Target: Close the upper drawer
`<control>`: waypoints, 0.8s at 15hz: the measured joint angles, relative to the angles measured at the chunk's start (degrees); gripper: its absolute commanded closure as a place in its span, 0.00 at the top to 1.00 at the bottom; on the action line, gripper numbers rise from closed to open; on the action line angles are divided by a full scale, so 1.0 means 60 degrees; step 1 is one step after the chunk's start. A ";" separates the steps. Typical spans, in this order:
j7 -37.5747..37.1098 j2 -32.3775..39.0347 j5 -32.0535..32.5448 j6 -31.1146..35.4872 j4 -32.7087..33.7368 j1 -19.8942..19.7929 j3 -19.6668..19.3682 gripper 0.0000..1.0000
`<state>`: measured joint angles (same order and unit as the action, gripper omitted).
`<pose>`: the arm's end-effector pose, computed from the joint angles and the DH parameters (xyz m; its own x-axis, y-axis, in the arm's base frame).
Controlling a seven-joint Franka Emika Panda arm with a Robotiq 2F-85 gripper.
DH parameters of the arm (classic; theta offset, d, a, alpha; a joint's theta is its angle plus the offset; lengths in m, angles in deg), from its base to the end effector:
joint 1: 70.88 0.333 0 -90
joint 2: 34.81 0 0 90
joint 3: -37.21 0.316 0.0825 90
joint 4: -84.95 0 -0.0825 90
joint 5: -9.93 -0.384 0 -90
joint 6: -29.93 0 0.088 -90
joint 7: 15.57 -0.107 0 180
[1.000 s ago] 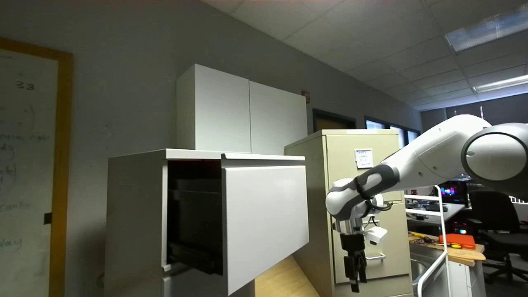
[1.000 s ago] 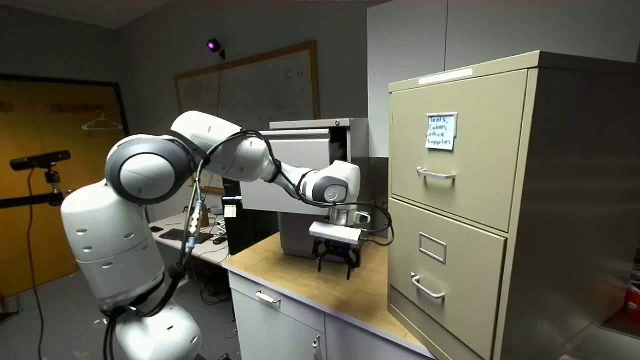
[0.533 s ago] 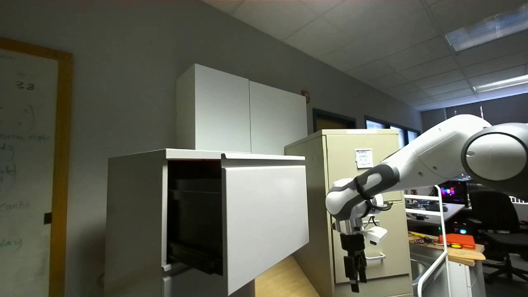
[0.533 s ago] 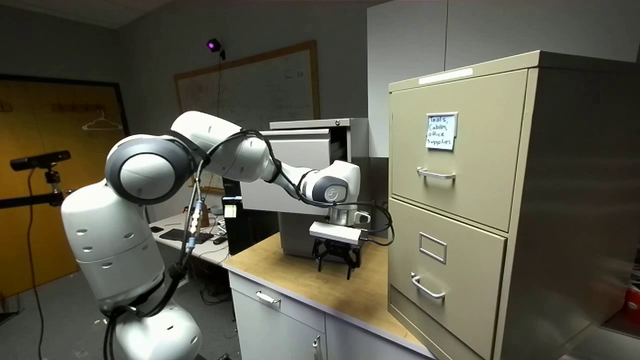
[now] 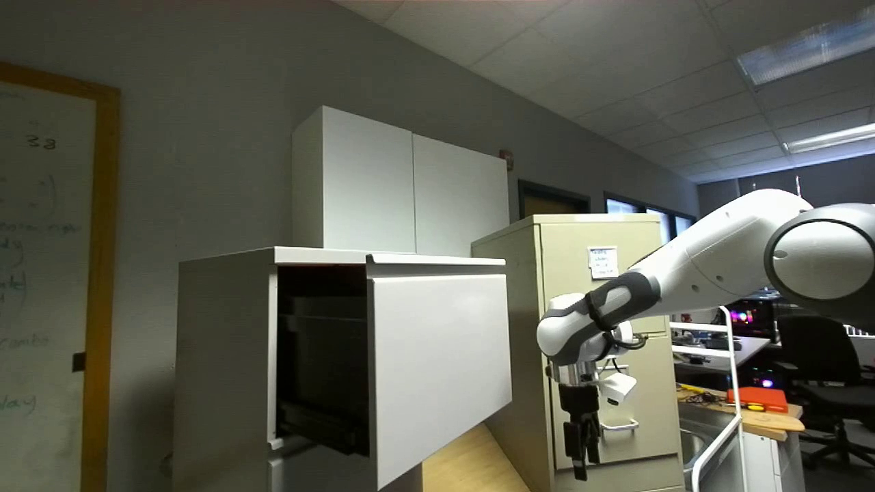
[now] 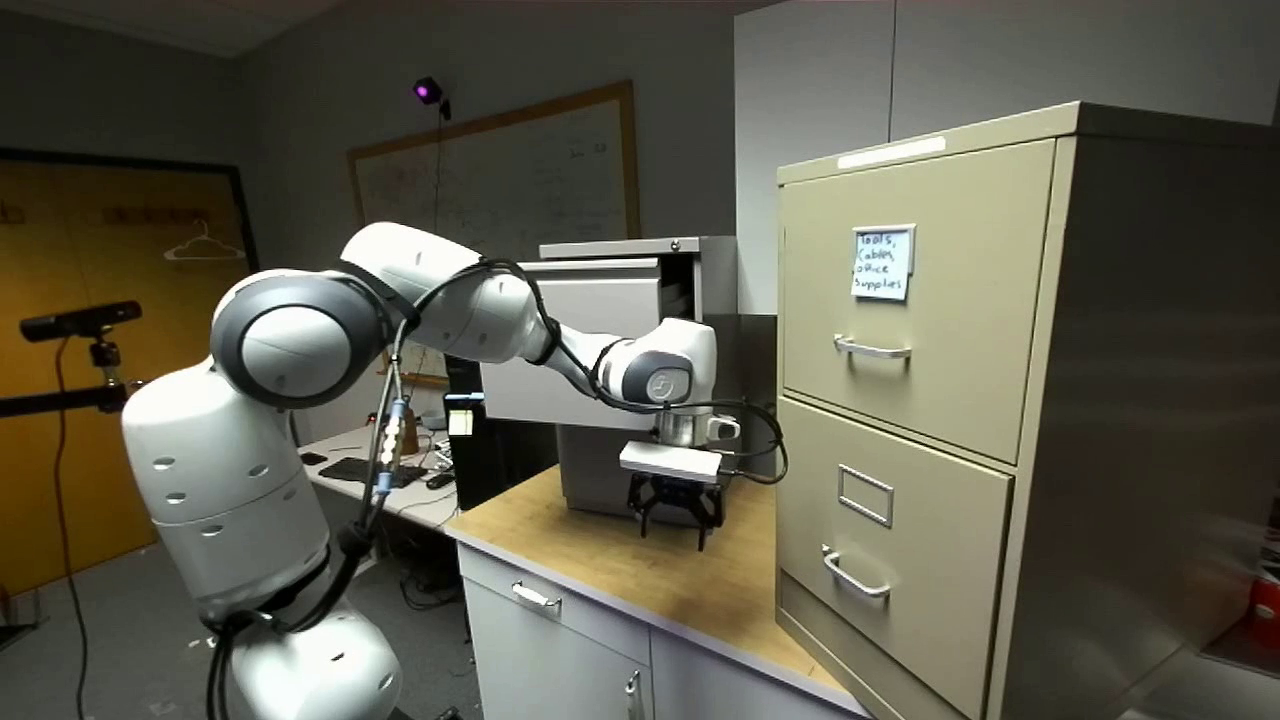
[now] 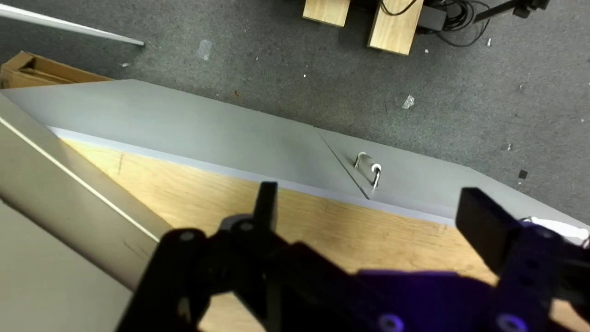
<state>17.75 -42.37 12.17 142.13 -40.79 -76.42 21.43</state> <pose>0.4589 -0.1844 0.4304 0.9690 0.2301 -0.0901 0.2253 -0.9724 -0.0609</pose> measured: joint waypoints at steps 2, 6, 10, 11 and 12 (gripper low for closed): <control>-0.0009 -0.0094 -0.0073 0.0304 0.0019 0.0000 0.0141 1.00; -0.0026 -0.0580 -0.0110 0.0979 0.0077 0.0004 0.0446 1.00; -0.0026 -0.1377 -0.0111 0.1586 0.0093 0.0069 0.0672 0.70; -0.0026 -0.1605 -0.0112 0.1701 0.0092 0.0120 0.0708 0.63; -0.0026 -0.1816 -0.0114 0.1815 0.0087 0.0178 0.0738 0.53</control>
<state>17.59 -53.27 11.48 153.01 -40.26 -75.36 25.85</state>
